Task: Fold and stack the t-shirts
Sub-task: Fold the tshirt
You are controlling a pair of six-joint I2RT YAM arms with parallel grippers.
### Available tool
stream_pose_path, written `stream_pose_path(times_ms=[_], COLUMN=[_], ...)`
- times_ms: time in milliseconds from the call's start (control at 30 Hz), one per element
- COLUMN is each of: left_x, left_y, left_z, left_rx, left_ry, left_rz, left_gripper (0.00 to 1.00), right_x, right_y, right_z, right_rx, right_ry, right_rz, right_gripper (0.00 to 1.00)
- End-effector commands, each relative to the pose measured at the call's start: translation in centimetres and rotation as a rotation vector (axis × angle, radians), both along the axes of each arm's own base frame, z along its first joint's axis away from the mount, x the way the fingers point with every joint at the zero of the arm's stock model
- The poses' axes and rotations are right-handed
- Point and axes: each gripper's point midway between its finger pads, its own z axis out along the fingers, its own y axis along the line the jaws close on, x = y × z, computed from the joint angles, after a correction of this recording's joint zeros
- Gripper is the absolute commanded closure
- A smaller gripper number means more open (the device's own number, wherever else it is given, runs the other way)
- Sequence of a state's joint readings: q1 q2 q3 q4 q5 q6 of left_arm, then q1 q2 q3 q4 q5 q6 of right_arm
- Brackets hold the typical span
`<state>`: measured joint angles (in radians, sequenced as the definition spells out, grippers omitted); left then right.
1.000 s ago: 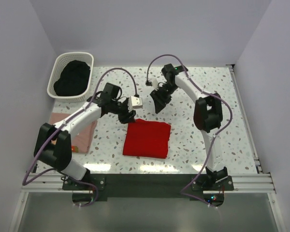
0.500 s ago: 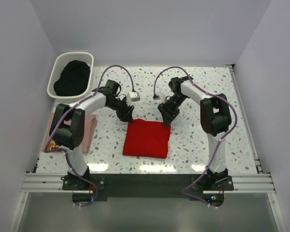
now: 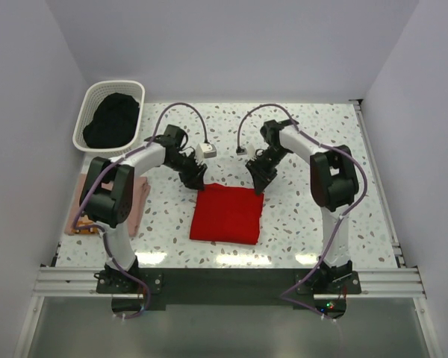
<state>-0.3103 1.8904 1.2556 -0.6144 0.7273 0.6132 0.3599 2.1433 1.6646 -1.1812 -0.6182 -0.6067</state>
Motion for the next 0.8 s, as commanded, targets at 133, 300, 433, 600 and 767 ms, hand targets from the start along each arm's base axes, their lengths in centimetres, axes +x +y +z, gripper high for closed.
stream_pose_path(times_ms=[133,300,433,600,767], left_x=[0.6,0.6,1.2,3.2,5.5], left_y=[0.0,-0.5,-0.3,0.4,0.3], left_z=[1.0,4.8,5.4,2.6,0.3], left_rx=[-0.029,-0.102,-0.093,-0.023,0.006], left_ry=[-0.008,-0.087,-0.139,-0.116,-0.089], left_rz=[0.009,-0.014,0.006,0.057,0.090], left_gripper=[0.68,0.93,1.00,1.00,1.00], right_x=[0.4,-0.3,0.1,2.7,5.0], right_y=[0.4,-0.3,-2.3,-4.5,-5.2], right_z=[3.8,5.3,4.0,1.1,-1.2], right_rx=[0.035,0.026,-0.037,-0.087,-0.142], right_ry=[-0.090,-0.106,-0.132,-0.130,-0.186], right_rz=[0.020,0.032,0.036,-0.005,-0.022], right_gripper=[1.00,1.00,1.00,1.00,1.00])
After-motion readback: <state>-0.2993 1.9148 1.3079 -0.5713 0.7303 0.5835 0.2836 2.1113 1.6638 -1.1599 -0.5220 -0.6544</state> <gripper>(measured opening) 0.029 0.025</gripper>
